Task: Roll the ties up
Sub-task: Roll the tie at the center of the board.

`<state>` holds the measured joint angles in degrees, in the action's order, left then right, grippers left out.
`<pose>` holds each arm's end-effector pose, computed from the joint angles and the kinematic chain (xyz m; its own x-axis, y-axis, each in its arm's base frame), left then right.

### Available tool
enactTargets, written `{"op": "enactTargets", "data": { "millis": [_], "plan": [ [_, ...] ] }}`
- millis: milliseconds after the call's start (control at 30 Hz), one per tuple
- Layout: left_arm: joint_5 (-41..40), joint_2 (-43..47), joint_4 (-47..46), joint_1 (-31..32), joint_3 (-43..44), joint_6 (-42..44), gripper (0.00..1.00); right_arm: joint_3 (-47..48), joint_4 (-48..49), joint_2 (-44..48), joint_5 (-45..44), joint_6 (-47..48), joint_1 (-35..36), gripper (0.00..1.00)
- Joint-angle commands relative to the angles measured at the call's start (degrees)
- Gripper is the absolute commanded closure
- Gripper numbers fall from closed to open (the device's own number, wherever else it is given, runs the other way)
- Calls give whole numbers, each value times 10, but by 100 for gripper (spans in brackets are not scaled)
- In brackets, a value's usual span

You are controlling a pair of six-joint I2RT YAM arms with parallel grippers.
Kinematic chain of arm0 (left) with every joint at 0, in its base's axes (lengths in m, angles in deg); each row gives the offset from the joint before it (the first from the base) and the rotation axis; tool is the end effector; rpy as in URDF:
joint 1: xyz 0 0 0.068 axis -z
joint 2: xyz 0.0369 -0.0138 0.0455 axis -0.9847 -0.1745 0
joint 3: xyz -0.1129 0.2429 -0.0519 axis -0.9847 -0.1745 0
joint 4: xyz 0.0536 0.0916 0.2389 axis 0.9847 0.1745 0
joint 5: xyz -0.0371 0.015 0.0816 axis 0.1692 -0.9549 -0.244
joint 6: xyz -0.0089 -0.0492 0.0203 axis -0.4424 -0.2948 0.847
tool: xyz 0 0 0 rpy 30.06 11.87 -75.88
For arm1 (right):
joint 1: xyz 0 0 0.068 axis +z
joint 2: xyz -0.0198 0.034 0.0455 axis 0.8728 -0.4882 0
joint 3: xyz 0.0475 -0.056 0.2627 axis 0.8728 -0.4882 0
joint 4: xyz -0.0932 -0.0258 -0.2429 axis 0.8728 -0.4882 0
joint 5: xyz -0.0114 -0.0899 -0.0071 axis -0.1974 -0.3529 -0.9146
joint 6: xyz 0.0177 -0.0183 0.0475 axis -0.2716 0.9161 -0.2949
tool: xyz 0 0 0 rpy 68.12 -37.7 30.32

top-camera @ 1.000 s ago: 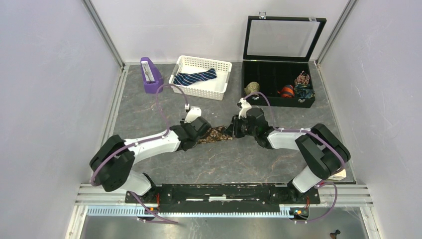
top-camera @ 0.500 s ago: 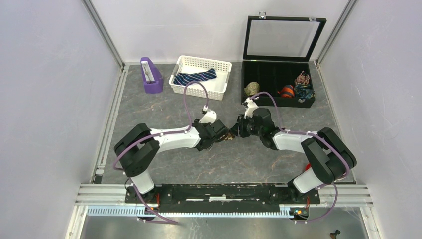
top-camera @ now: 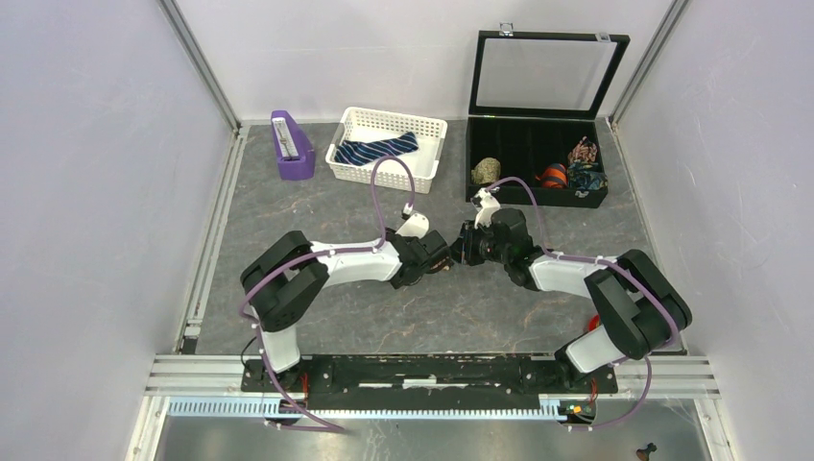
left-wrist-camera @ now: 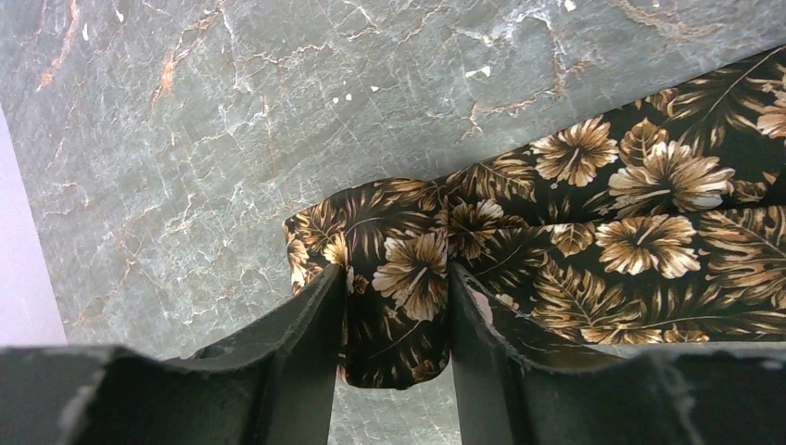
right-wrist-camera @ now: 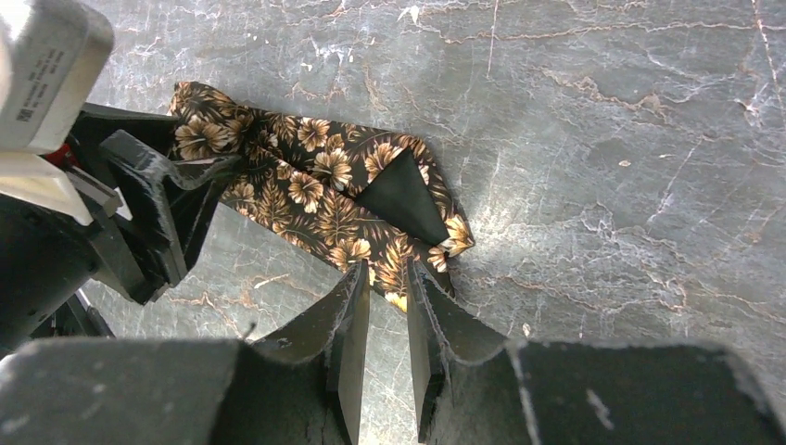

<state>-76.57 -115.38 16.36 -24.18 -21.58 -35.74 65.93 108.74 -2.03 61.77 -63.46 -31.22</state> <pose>0.2059 -0.2560 0.1545 -0.7128 0.4249 -0.5581 0.1173 0.8566 0.5024 0.2415 0.1498 0.1532 -0.7434 0.1246 -0.6572 -0.3838 0.7252 0.5716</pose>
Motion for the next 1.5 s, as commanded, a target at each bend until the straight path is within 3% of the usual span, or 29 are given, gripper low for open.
{"op": "enactTargets", "data": {
  "millis": [0, 167, 700, 1067, 1233, 1467],
  "plan": [
    [18, -12, -6, 3, 19, -33, 47, -6, 11, 16, 10, 10, -3, 72],
    [42, -1, -20, 4, 17, -28, 37, -8, 12, 19, 10, 10, -3, 72],
    [90, 92, -43, 4, -2, -15, 24, -1, 13, 20, 10, 1, -3, 72],
    [70, 236, -63, 0, -68, -18, 6, 34, 19, 7, 13, -18, 26, 58],
    [104, 337, -115, -38, -149, -1, 0, 76, 23, -22, 15, -33, 59, 54],
    [254, 466, -210, -157, -281, 12, 0, 151, 24, -88, 20, -54, 110, 47]
  ]
}}
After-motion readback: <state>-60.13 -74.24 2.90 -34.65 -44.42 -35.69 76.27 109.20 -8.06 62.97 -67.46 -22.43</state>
